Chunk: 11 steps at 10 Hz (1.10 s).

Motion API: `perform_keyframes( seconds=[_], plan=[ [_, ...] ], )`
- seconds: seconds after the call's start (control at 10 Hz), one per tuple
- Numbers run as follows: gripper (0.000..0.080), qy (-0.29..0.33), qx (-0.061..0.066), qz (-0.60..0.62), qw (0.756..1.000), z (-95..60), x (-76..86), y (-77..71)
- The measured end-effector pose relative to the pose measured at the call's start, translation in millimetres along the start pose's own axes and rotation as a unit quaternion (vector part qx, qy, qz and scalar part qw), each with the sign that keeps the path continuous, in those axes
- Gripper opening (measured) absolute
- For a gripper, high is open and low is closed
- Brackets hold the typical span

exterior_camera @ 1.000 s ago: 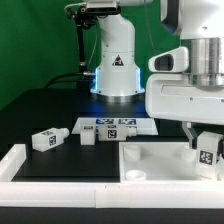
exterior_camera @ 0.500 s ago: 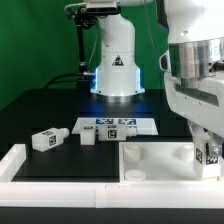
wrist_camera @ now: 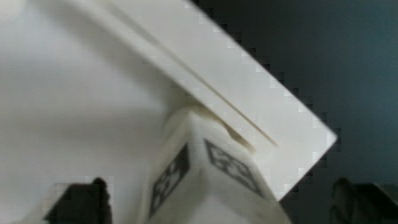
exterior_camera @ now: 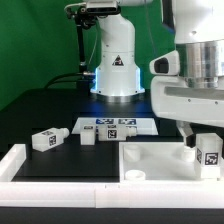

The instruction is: Assemble one leg

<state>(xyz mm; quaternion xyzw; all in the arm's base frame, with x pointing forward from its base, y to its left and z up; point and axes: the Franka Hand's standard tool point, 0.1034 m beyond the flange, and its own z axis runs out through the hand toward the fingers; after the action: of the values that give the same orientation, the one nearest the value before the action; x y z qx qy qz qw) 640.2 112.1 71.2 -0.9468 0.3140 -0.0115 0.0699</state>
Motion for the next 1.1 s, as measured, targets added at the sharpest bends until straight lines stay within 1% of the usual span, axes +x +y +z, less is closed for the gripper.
perform_keyframes(
  seconds=[0.2, 0.4, 0.5, 0.6, 0.7, 0.8, 0.9, 1.0, 1.1],
  plan=[
    [0.0643, 0.001, -0.001, -0.034, 0.999, 0.2, 0.6, 0.7],
    [0.0649, 0.003, -0.004, -0.101, 0.995, 0.2, 1.8, 2.1],
    [0.0649, 0.010, -0.020, -0.249, 0.968, 0.3, 3.3, 2.9],
    [0.0649, 0.012, -0.021, -0.280, 0.960, 0.3, 2.5, 0.6],
    [0.0620, 0.013, -0.021, -0.249, 0.968, 0.2, 3.1, 1.2],
    [0.0620, 0.013, -0.021, -0.250, 0.968, 0.1, 3.5, 1.6],
    [0.0442, 0.014, -0.020, -0.225, 0.974, 0.2, 3.3, 1.3],
    [0.0282, 0.014, -0.019, -0.188, 0.982, 0.2, 3.1, 1.2],
    [0.0282, 0.015, -0.019, -0.154, 0.988, 0.2, 3.2, 1.4]
  ],
)
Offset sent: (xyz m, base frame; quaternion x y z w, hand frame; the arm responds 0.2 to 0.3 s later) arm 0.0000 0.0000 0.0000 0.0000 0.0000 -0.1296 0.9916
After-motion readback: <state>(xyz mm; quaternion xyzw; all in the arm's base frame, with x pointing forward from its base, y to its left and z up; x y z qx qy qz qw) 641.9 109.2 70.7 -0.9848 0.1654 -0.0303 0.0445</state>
